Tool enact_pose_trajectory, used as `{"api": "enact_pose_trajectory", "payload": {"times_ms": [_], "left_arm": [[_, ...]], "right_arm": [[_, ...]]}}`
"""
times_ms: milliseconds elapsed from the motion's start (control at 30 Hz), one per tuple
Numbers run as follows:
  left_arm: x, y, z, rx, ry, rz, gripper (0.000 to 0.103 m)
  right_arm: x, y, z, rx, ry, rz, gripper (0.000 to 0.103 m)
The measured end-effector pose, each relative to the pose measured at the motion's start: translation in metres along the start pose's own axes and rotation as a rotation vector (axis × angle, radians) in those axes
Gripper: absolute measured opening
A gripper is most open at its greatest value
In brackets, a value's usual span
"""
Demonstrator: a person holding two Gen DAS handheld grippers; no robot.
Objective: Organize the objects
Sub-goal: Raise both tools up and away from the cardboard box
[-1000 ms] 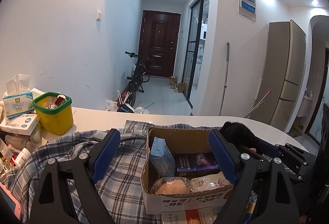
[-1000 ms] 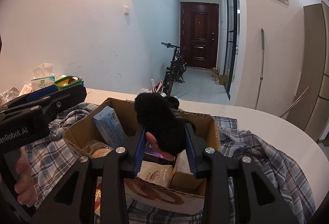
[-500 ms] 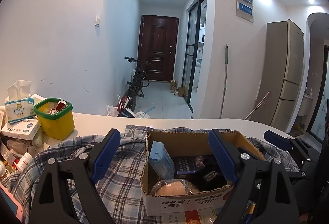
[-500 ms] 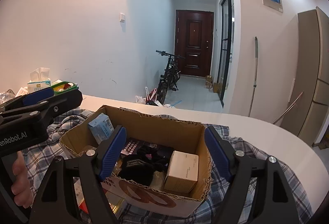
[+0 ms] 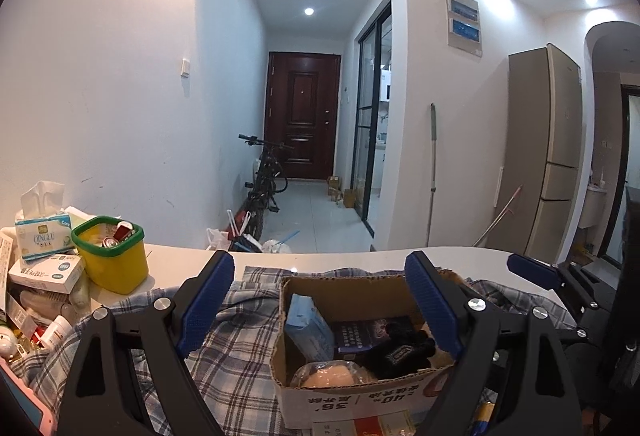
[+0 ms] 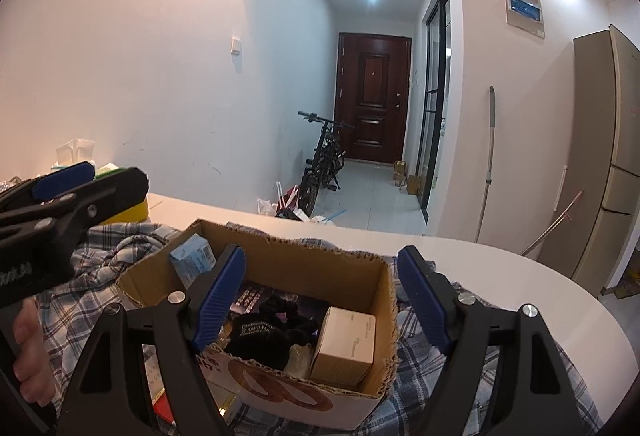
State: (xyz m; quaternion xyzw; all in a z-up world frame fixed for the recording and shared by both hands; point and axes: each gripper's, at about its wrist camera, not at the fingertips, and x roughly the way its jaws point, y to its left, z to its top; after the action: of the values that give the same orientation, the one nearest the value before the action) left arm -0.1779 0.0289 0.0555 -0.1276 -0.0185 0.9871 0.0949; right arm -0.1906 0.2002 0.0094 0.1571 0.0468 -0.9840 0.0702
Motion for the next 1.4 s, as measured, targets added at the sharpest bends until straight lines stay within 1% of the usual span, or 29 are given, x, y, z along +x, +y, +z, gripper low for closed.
{"api": "enact_pose_trajectory", "payload": {"times_ms": [100, 167, 267, 333, 367, 400, 433, 467, 533, 567, 600, 700, 767, 800, 833, 867, 900, 933, 1000, 1067, 1133, 1200, 1267, 1300, 1333, 1400], "left_arm": [[-0.01, -0.008, 0.006, 0.046, -0.03, 0.009, 0.089], [-0.022, -0.011, 0.012, 0.052, -0.072, 0.039, 0.089], [-0.05, -0.01, 0.023, 0.044, -0.179, 0.04, 0.089], [-0.07, -0.012, 0.033, 0.065, -0.252, 0.054, 0.089], [-0.078, -0.013, 0.036, 0.072, -0.276, 0.055, 0.09], [-0.086, -0.013, 0.039, 0.076, -0.297, 0.051, 0.092], [-0.095, -0.013, 0.043, 0.072, -0.312, 0.041, 0.101], [-0.101, -0.012, 0.045, 0.062, -0.312, 0.031, 0.103], [-0.116, -0.011, 0.05, 0.018, -0.298, -0.026, 0.103], [-0.123, -0.011, 0.053, 0.006, -0.3, -0.062, 0.103], [-0.13, -0.012, 0.056, 0.002, -0.299, -0.08, 0.103], [-0.142, -0.01, 0.068, -0.004, -0.291, -0.091, 0.103], [-0.151, -0.005, 0.072, -0.017, -0.303, -0.081, 0.103], [-0.157, -0.002, 0.073, -0.02, -0.318, -0.073, 0.103], [-0.163, -0.001, 0.073, -0.016, -0.331, -0.062, 0.103], [-0.167, -0.001, 0.073, -0.01, -0.335, -0.057, 0.103], [-0.171, -0.001, 0.073, -0.007, -0.336, -0.058, 0.103], [-0.173, -0.001, 0.072, -0.009, -0.332, -0.064, 0.103], [-0.174, 0.0, 0.066, -0.029, -0.289, -0.087, 0.103], [-0.176, 0.003, 0.059, -0.07, -0.258, -0.126, 0.103], [-0.185, 0.005, 0.054, -0.075, -0.247, -0.153, 0.103], [-0.196, 0.005, 0.048, -0.048, -0.262, -0.139, 0.103], [-0.204, 0.001, 0.042, -0.012, -0.275, -0.107, 0.103], [-0.207, 0.0, 0.039, -0.002, -0.267, -0.106, 0.103], [-0.208, -0.001, 0.035, -0.008, -0.247, -0.124, 0.103], [-0.21, 0.0, 0.027, -0.051, -0.203, -0.199, 0.103]], "right_arm": [[-0.005, 0.002, 0.005, -0.016, -0.03, -0.013, 0.078], [-0.011, 0.002, 0.012, -0.021, -0.058, -0.025, 0.078], [-0.023, 0.006, 0.023, -0.035, -0.103, -0.04, 0.078], [-0.035, 0.008, 0.032, -0.046, -0.137, -0.046, 0.078], [-0.042, 0.01, 0.036, -0.055, -0.154, -0.048, 0.078], [-0.049, 0.012, 0.04, -0.064, -0.168, -0.049, 0.078], [-0.056, 0.013, 0.044, -0.076, -0.183, -0.053, 0.078], [-0.064, 0.016, 0.048, -0.093, -0.199, -0.06, 0.078], [-0.08, 0.02, 0.053, -0.121, -0.224, -0.069, 0.078], [-0.089, 0.021, 0.056, -0.131, -0.239, -0.074, 0.078], [-0.096, 0.021, 0.059, -0.135, -0.252, -0.081, 0.078], [-0.12, 0.018, 0.065, -0.121, -0.279, -0.09, 0.078], [-0.135, 0.015, 0.069, -0.096, -0.289, -0.086, 0.078], [-0.141, 0.014, 0.07, -0.086, -0.293, -0.085, 0.08], [-0.149, 0.012, 0.071, -0.074, -0.299, -0.084, 0.085], [-0.154, 0.011, 0.071, -0.062, -0.305, -0.082, 0.087], [-0.161, 0.01, 0.072, -0.047, -0.316, -0.081, 0.091], [-0.166, 0.009, 0.071, -0.033, -0.327, -0.077, 0.098], [-0.175, 0.009, 0.068, -0.011, -0.35, -0.063, 0.103], [-0.181, 0.011, 0.065, -0.004, -0.353, -0.066, 0.103], [-0.188, 0.011, 0.062, 0.006, -0.352, -0.057, 0.103], [-0.198, 0.009, 0.057, 0.025, -0.363, -0.051, 0.103], [-0.209, 0.007, 0.053, 0.044, -0.375, -0.053, 0.103], [-0.213, 0.006, 0.051, 0.052, -0.38, -0.058, 0.103], [-0.217, 0.006, 0.048, 0.06, -0.386, -0.066, 0.103], [-0.225, 0.007, 0.042, 0.068, -0.393, -0.085, 0.103]]}}
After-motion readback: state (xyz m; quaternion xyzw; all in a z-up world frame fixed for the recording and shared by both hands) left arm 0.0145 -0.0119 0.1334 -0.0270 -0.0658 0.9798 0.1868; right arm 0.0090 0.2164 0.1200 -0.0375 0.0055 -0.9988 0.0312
